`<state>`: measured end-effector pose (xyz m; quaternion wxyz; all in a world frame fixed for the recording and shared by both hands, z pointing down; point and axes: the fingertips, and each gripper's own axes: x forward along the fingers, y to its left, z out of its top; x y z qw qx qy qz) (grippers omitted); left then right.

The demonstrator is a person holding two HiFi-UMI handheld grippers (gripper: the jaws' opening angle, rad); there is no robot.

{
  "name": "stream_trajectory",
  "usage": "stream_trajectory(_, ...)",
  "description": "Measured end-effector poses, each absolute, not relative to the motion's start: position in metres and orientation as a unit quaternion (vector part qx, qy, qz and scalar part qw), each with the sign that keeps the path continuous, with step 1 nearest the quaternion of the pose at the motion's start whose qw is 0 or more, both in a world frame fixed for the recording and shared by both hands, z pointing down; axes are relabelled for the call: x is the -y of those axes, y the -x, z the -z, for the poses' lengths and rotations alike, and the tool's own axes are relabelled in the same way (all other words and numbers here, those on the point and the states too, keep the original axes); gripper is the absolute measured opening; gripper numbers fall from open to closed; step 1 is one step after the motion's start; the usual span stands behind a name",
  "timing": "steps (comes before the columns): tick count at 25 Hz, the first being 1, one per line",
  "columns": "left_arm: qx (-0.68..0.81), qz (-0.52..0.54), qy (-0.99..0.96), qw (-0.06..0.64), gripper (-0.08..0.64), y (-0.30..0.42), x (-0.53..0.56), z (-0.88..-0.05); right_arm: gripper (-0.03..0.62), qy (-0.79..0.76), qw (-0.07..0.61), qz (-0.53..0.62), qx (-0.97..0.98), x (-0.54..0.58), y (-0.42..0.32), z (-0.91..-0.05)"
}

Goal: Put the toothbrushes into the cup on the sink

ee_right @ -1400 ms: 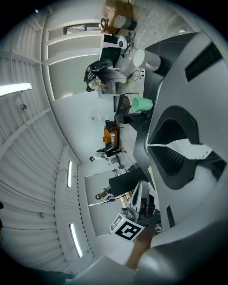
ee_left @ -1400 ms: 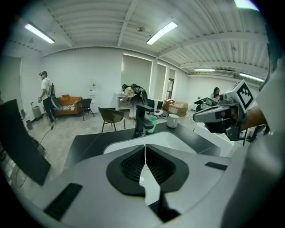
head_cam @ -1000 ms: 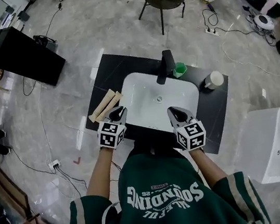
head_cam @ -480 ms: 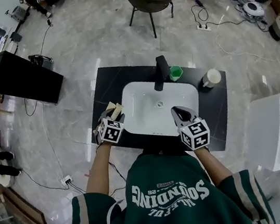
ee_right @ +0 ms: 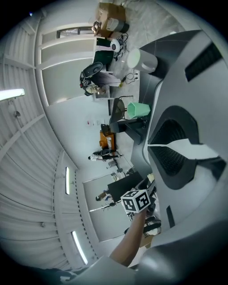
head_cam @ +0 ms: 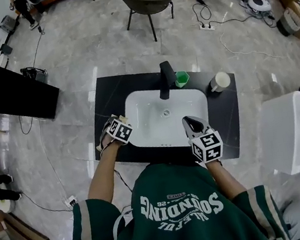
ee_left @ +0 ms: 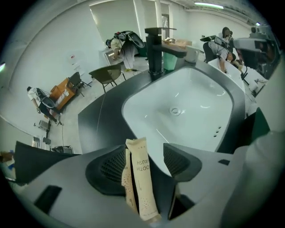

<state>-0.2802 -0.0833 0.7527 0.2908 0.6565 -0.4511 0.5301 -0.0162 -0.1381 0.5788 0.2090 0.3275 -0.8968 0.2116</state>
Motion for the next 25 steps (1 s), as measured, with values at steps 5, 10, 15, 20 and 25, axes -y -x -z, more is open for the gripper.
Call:
stream_trajectory(5,0.428,-0.569,-0.639,0.291,0.268,0.287,0.089,-0.777,0.043,-0.347,0.210,-0.215,0.889,0.140,0.008,-0.581)
stream_trajectory(10,0.417,-0.581,-0.634,0.295,0.268,0.292,0.089,-0.790,0.043,-0.357,0.212,-0.218,0.883,0.140,0.004,-0.583)
stream_trajectory(15,0.413,-0.593,-0.624,0.296,0.188,0.296,0.087,-0.794,0.043,-0.359,0.219,-0.221,0.880,0.138,0.001,-0.586)
stream_trajectory(20,0.427,-0.545,-0.642,0.328,0.105,0.290,0.085,-0.773,0.043,-0.357,0.221,-0.224,0.880,0.134,0.003,-0.589)
stream_trajectory(25,0.460,-0.488,-0.670,0.318,0.087,0.289,0.099,-0.724,0.043,-0.347,0.224,-0.219,0.884,0.136,0.008,-0.588)
